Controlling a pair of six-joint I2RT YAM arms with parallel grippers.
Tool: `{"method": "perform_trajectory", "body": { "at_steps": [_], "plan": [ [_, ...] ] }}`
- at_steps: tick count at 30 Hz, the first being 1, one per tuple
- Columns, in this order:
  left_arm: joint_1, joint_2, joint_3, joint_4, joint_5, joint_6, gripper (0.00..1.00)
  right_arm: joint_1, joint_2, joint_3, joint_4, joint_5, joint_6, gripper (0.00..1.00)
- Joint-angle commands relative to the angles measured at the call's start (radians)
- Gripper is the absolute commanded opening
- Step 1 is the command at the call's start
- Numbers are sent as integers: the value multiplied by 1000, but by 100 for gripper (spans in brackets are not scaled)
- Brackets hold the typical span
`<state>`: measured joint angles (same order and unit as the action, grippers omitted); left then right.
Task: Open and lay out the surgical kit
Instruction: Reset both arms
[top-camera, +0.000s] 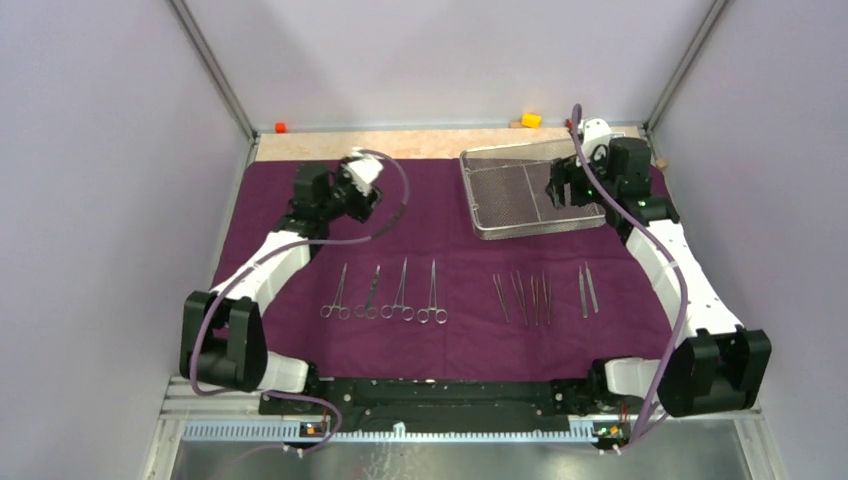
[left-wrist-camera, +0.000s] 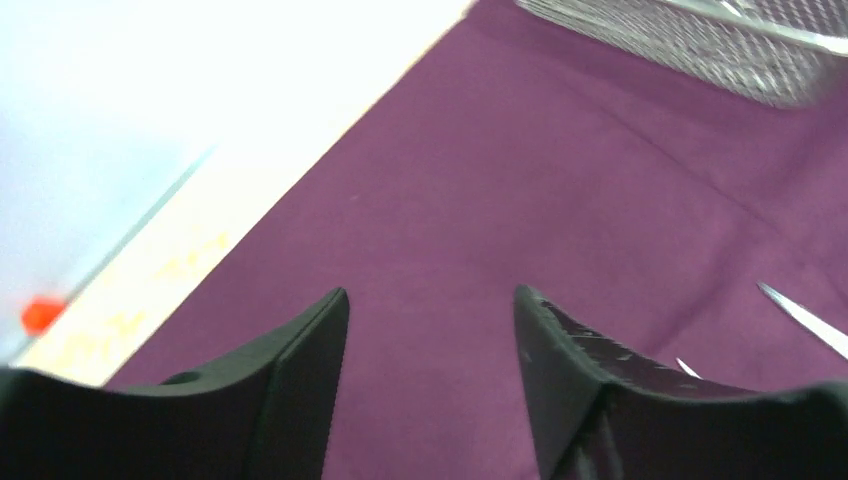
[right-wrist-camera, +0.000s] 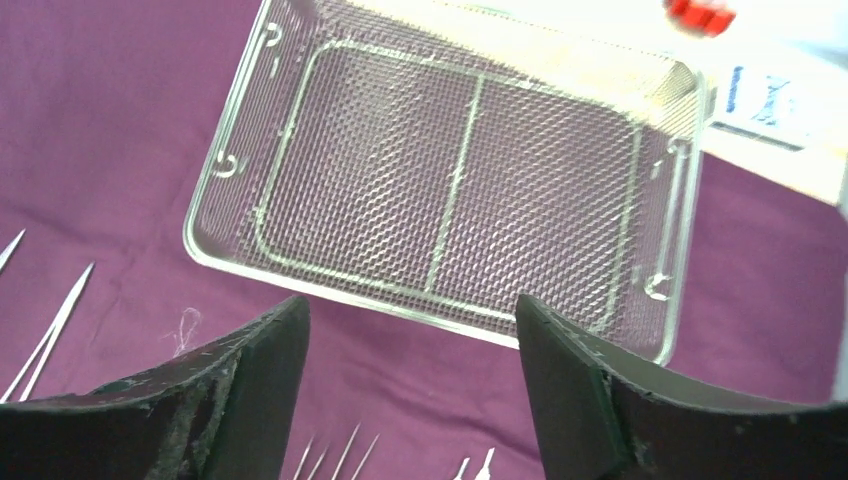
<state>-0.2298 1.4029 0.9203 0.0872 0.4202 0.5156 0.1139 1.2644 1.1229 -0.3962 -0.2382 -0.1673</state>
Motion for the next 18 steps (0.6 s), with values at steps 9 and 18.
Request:
{"method": "perform_trajectory", "body": {
  "at_steps": [9,18],
  "plan": [
    [291,-116,-67,275,-59,-424,99,-6,-125,24,183,213,99,99],
    [293,-210,-53,182,-50,-463,99,-6,-254,-96,296,132,91,99]
  ]
}}
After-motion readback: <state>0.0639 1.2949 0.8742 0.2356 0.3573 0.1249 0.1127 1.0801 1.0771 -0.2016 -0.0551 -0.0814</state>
